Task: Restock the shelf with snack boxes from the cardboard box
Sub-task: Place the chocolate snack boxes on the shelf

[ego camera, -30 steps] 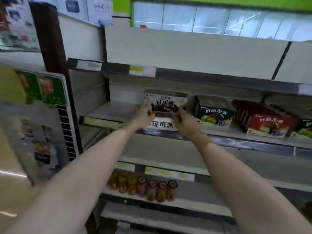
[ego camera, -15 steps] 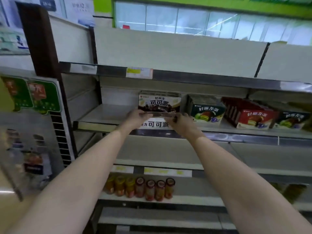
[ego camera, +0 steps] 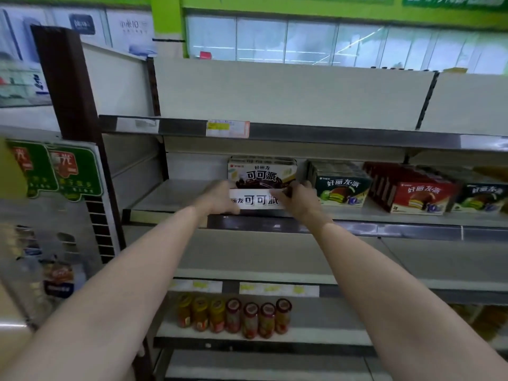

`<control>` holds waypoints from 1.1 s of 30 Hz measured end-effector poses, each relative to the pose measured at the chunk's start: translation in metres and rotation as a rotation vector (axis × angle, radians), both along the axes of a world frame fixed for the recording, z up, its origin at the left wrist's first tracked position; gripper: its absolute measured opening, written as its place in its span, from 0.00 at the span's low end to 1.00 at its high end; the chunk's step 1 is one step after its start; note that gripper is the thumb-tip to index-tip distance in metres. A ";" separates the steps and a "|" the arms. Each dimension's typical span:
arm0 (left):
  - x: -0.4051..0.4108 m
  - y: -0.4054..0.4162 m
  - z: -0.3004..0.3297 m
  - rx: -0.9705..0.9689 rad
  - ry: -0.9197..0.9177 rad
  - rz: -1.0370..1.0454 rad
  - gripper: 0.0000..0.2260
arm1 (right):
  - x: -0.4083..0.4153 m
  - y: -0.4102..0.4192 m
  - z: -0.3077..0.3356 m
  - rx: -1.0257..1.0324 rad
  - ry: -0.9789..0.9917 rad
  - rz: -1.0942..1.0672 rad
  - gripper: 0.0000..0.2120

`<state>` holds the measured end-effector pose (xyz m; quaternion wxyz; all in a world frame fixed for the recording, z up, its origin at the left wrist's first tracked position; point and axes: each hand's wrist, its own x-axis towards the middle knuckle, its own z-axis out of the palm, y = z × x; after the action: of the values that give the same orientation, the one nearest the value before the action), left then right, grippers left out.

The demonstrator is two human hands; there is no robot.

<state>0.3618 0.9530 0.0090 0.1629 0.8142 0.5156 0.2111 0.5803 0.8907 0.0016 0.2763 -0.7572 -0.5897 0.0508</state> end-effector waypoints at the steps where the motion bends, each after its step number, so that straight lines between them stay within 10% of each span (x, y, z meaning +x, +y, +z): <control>1: 0.000 0.001 0.002 0.004 -0.062 0.006 0.20 | 0.000 0.001 0.002 0.014 -0.004 -0.008 0.33; 9: -0.009 0.008 0.010 -0.076 -0.564 0.185 0.30 | 0.009 0.014 0.018 0.052 0.072 0.046 0.32; 33: -0.010 0.021 0.000 -0.072 -0.613 0.222 0.33 | 0.002 0.012 0.020 -0.035 -0.062 0.006 0.31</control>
<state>0.3522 0.9736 0.0091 0.3153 0.6454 0.5352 0.4446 0.5826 0.9023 0.0218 0.2444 -0.7613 -0.5993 0.0382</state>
